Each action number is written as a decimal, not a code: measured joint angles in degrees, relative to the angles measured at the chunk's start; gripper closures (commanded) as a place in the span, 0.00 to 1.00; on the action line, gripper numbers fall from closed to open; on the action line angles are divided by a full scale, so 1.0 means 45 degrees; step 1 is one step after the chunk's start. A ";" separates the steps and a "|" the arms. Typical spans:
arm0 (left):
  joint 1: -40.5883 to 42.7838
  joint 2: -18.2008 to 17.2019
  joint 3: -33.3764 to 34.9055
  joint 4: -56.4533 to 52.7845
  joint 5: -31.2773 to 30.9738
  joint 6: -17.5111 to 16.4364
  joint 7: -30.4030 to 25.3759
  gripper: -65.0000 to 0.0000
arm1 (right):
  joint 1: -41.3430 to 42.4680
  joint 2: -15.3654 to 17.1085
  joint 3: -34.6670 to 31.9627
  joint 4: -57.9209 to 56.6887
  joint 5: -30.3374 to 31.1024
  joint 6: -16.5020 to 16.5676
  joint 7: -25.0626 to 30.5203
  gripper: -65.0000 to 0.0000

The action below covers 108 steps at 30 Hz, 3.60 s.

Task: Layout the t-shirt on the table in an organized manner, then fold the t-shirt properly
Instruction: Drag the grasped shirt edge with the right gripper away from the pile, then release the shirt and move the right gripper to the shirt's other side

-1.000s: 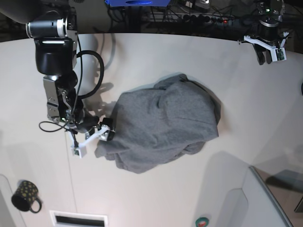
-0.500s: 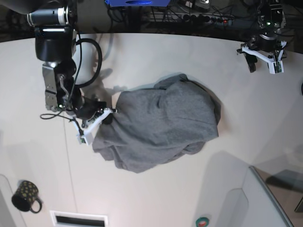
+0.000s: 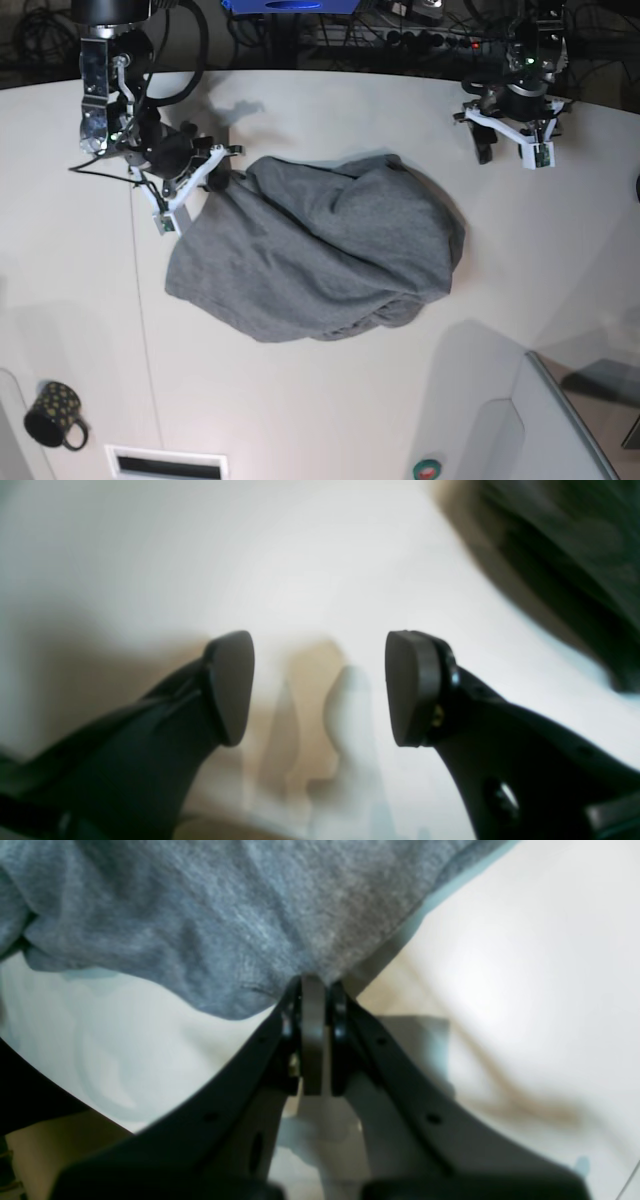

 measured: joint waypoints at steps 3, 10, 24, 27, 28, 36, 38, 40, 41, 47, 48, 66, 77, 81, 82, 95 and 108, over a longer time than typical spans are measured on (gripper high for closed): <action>-0.0525 -0.0005 0.0563 0.0044 -0.0019 -0.0010 -0.0049 0.39 | -0.0262 -0.0024 0.0010 0.0282 0.0024 0.0000 -0.0534 0.97; -0.0748 0.0005 0.0976 0.1039 -0.0019 -0.0005 -0.0019 0.39 | -0.0636 -0.0185 0.0835 0.3390 0.0185 0.0024 -0.1695 0.41; -0.2477 0.0962 0.1234 -0.1982 0.0063 0.0097 -0.0126 0.94 | 0.5231 0.0996 0.4614 -0.5299 -0.0058 0.0053 -0.0729 0.31; -0.2463 0.0923 0.1491 -0.2477 0.0078 0.0078 -0.0350 1.00 | 0.5309 0.0962 0.4129 -0.5479 -0.0034 0.0058 -0.0656 0.31; -0.2477 0.0942 0.1477 -0.2487 0.0078 0.0078 -0.0325 1.00 | 0.5309 0.0962 0.3691 -0.5489 -0.0058 0.0053 -0.0636 0.31; -0.1355 0.0578 0.0437 -0.1647 0.0039 0.0151 0.0024 1.00 | 0.5338 0.0792 0.2215 -0.5527 -0.0005 0.0053 -0.0034 0.64; -0.0971 0.0593 0.0019 -0.1073 0.0019 0.0073 -0.0010 1.00 | 0.5377 0.0850 0.2210 -0.5532 -0.0015 0.0058 -0.0034 0.95; -0.0695 0.0651 -0.0457 -0.0544 -0.0005 -0.0010 -0.0058 1.00 | 0.5537 0.0923 0.2225 -0.5532 -0.0029 0.0058 -0.0068 0.99; -0.0515 0.0665 -0.0704 -0.0296 0.0000 -0.0015 -0.0078 1.00 | 0.5649 0.1039 0.2186 -0.5532 -0.0019 0.0053 -0.0087 0.94; 0.0549 0.0617 -0.1622 0.1321 -0.0010 0.0073 -0.0010 1.00 | 0.7019 0.1763 0.2186 -0.5503 -0.0039 0.0053 -0.0155 0.99; 0.0661 0.0622 -0.1617 0.1564 -0.0024 0.0024 -0.0029 1.00 | 0.7300 0.1880 0.2186 -0.5503 -0.0049 0.0053 -0.0107 0.99; 0.0957 0.0627 -0.1593 0.2098 0.0034 -0.0005 -0.0049 1.00 | 1.1200 0.3206 0.2152 -0.8971 -0.0296 -0.0228 0.2152 0.58; 0.0806 0.0641 -0.1598 0.2064 0.0024 -0.0005 -0.0053 1.00 | 0.3230 0.1647 -0.2361 0.3376 -0.0593 -0.0301 -0.2778 0.33; 0.0899 0.0593 -0.1588 0.2064 -0.0005 -0.0005 -0.0034 0.63 | 0.1962 0.1564 -0.5765 0.3963 -0.0461 -0.2977 -0.1263 0.33; 0.0894 0.0583 -0.1603 0.2064 0.0078 0.0010 -0.0034 0.52 | 0.1928 0.1753 -0.6552 0.3881 -0.0670 -0.4002 -0.0986 0.33; 0.0962 0.0374 -0.1593 0.2050 0.0039 -0.0019 -0.0049 0.42 | 0.2856 0.0510 -1.2148 0.0442 -0.6460 -0.8913 -0.0763 0.29; 0.1103 -0.0063 -0.1598 0.1549 0.0034 -0.0005 -0.0053 0.42 | 0.3619 -0.0855 -1.1157 -0.4240 -1.0025 -0.8932 0.0583 0.80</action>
